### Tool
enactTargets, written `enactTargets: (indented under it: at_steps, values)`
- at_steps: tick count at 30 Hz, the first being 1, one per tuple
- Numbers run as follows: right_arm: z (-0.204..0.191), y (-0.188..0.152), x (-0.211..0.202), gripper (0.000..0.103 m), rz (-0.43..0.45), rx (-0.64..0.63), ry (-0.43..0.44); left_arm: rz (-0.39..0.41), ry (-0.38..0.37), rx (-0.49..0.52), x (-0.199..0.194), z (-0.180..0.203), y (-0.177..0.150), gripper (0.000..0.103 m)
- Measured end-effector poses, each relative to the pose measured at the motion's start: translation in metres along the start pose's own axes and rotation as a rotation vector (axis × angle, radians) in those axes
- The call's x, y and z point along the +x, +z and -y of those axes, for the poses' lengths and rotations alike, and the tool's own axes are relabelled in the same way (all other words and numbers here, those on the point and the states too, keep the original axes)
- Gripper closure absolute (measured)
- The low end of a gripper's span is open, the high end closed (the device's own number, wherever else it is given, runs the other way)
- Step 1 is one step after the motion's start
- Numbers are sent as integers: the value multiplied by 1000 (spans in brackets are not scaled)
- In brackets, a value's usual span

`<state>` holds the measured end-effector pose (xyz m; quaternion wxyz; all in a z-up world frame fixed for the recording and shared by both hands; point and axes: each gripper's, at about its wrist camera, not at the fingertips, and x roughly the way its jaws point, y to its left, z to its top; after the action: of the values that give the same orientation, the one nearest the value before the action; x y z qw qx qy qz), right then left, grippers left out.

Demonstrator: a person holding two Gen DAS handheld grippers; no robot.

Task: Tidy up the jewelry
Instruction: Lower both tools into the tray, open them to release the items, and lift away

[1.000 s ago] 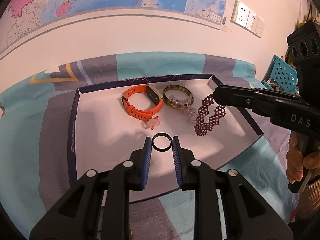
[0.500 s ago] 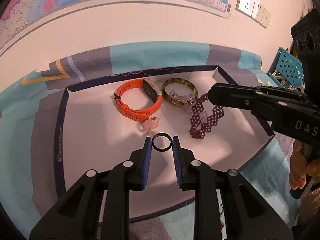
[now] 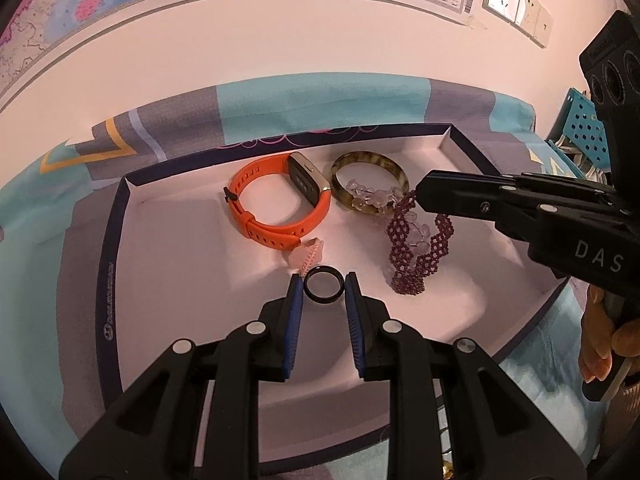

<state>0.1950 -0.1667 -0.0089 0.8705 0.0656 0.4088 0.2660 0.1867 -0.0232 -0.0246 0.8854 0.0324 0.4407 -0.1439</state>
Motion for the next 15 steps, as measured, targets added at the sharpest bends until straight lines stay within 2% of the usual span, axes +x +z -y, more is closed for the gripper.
enactTargets:
  at_steps: [7,13,15]
  values:
    - [3,-1,5,96,-11,10,-16,1,7,-2,2,0,1,80]
    - [5,-2,2,95,-5,15,-26,16,5,-6,-3,-2,0,75]
    - [5,-3,-1,94,1,17,-29,37,11,-3,-9,-2,-1,71]
